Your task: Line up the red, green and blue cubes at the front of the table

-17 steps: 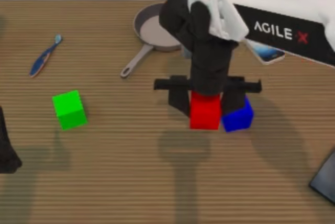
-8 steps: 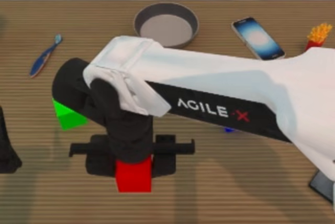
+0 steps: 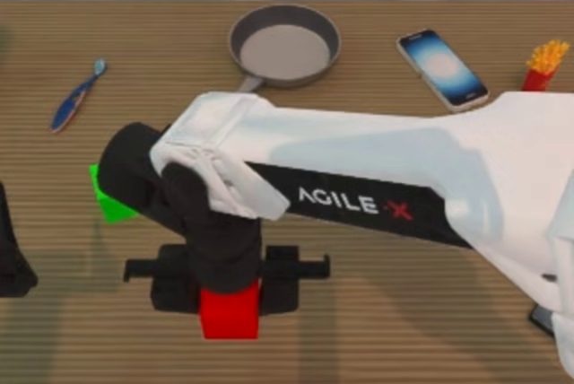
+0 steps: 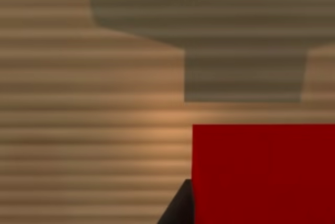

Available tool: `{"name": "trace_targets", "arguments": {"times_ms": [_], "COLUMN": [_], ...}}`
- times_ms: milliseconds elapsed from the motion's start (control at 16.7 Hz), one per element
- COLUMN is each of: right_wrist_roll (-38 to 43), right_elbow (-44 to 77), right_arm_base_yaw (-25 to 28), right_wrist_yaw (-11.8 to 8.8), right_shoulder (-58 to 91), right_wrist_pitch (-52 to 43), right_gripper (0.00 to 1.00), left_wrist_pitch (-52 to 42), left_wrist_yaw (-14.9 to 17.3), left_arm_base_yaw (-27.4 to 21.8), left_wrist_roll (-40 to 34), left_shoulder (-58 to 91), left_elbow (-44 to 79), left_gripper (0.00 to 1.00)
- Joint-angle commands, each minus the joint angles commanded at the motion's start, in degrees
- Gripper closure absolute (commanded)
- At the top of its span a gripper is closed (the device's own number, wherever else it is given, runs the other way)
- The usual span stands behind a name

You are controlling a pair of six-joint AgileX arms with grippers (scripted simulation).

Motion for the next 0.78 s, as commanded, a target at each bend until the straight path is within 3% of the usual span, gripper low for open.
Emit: {"name": "trace_targets", "arguments": {"times_ms": [240,480,780], "right_wrist_roll": [-0.2,-0.2,-0.2], "right_elbow": [-4.7,-5.1,-5.1], "right_arm_base_yaw": [0.4,0.5,0.5], "right_wrist_yaw": [0.0,0.1,0.1], "right_shoulder": [2.0,2.2,2.2], "right_wrist_pitch": [6.8,7.3,7.3], "right_gripper": [1.00,1.00,0.62], "left_wrist_pitch": [0.0,0.0,0.0], "left_wrist_yaw": [0.0,0.0,0.0], "left_arm_base_yaw": [0.0,0.0,0.0], "left_wrist_roll": [0.0,0.0,0.0], "left_shoulder": [0.0,0.0,0.0], "left_elbow": [0.0,0.0,0.0], "left_gripper": [0.00,0.00,0.00]}}
